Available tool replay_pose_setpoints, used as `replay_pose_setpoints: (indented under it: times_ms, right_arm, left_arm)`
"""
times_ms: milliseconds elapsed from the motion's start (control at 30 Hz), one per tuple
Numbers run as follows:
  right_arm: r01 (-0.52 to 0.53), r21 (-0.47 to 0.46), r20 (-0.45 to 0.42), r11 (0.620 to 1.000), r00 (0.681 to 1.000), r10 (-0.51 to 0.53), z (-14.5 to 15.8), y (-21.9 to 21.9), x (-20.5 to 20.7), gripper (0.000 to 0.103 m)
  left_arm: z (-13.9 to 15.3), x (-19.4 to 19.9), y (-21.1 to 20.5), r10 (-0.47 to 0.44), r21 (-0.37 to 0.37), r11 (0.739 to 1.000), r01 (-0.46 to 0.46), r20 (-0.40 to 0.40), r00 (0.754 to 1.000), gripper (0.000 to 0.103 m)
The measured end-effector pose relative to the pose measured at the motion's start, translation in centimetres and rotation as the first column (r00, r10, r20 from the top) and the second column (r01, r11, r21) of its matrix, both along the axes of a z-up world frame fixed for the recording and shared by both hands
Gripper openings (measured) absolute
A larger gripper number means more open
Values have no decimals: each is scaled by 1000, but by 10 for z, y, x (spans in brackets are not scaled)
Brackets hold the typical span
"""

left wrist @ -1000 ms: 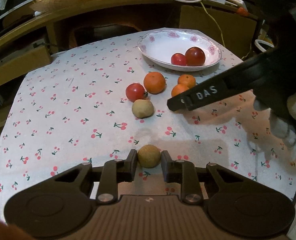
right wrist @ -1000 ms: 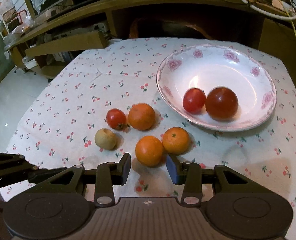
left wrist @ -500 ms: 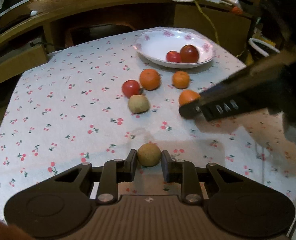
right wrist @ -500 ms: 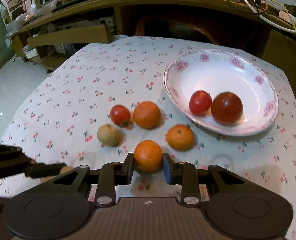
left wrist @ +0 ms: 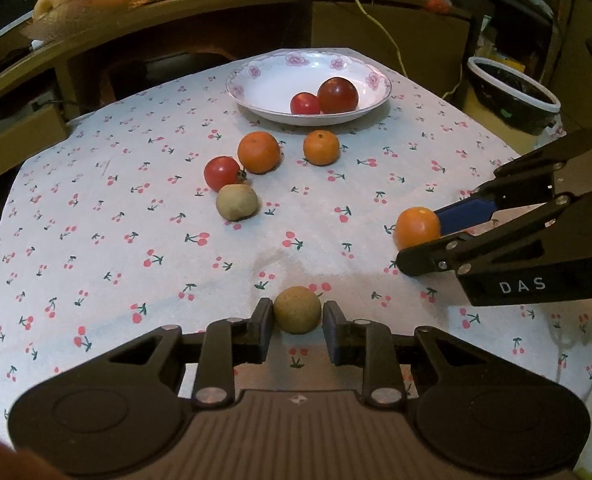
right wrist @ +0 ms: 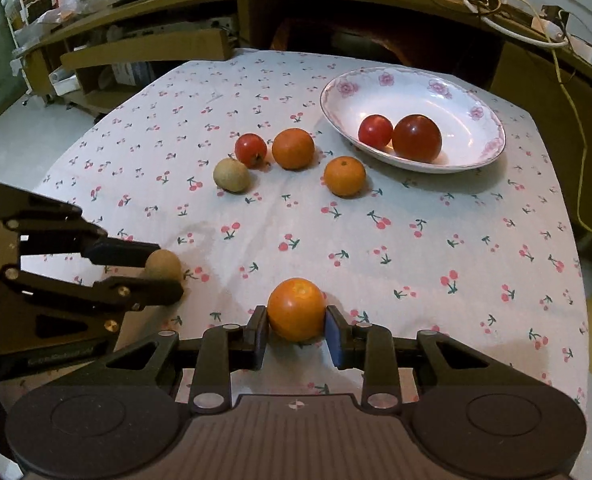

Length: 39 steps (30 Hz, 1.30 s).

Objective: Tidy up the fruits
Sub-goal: 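Carry the tan fruit and the mandarin over the white bowl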

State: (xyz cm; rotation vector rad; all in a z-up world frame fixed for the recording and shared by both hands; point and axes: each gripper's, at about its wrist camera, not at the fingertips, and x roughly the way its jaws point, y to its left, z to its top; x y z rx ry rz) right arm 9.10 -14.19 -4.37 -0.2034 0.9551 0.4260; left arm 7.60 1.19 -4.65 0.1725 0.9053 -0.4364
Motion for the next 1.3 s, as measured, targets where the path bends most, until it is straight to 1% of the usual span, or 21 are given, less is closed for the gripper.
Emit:
replay_pose_setpoints:
  times_ms: [67, 133, 200, 267, 367, 433, 500, 533, 567, 600, 767, 867, 967, 1100, 1300]
  right_arm:
    - [-4, 13, 0, 1000, 1000, 4, 0, -1, 0, 37]
    - [-2, 23, 1, 1000, 1000, 2, -1, -3, 1, 43]
    - [-3, 28, 1, 1000, 1000, 3, -2, -3, 2, 47]
    - [-7, 35, 2, 999, 1000, 7, -1, -3, 3, 48]
    - [-7, 46, -2, 999, 1000, 8, -2, -2, 5, 48]
    - [-14, 44, 2, 999, 1000, 14, -2, 0, 5, 48]
    - [-16, 38, 3, 999, 1000, 16, -2, 0, 4, 48]
    - [-12, 34, 3, 999, 1000, 12, -1, 1, 4, 43]
    - [-11, 35, 2, 999, 1000, 11, -1, 1, 4, 40]
    - [-13, 42, -3, 999, 1000, 13, 0, 1, 4, 31]
    - [-7, 42, -19, 999, 1000, 8, 1, 2, 5, 31]
    - [9, 60, -36, 998, 999, -7, 2, -2, 9, 31]
    - [32, 69, -39, 997, 999, -29, 4, -6, 13, 31]
    - [40, 91, -14, 995, 999, -39, 15, -9, 18, 31]
    - [62, 118, 18, 991, 998, -65, 29, -14, 29, 31]
  left_arm:
    - [0, 0, 0, -2, 1, 1000, 2, 3, 1000, 36]
    - [-1, 0, -1, -1, 13, 1000, 1, 10, 1000, 41]
    - [-1, 1, 2, 11, 13, 1000, -11, 6, 1000, 48]
    - [-2, 3, 4, 24, 6, 1000, -24, -1, 1000, 51]
    - [-2, 3, 3, 25, 9, 1000, -25, 2, 1000, 51]
    - [-2, 3, 2, 27, 5, 1000, -27, -1, 1000, 50]
    - [-1, 4, 1, 24, -11, 1000, -24, -19, 1000, 41]
    - [0, 4, 0, 22, -6, 1000, -22, -21, 1000, 39]
    - [1, 4, -2, 16, 3, 1000, -16, -23, 1000, 33]
    - [1, 4, -3, 16, 8, 1000, -15, -26, 1000, 31]
    - [3, 9, -5, 26, 10, 1000, -26, -40, 999, 31]
    - [8, 15, -7, 32, -7, 999, -32, -37, 999, 31]
    - [15, 20, -14, 24, -13, 1000, -24, -14, 1000, 31]
    - [24, 30, -20, 28, -27, 999, -28, 9, 1000, 31]
    - [41, 49, -29, 38, -25, 999, -37, 64, 997, 31]
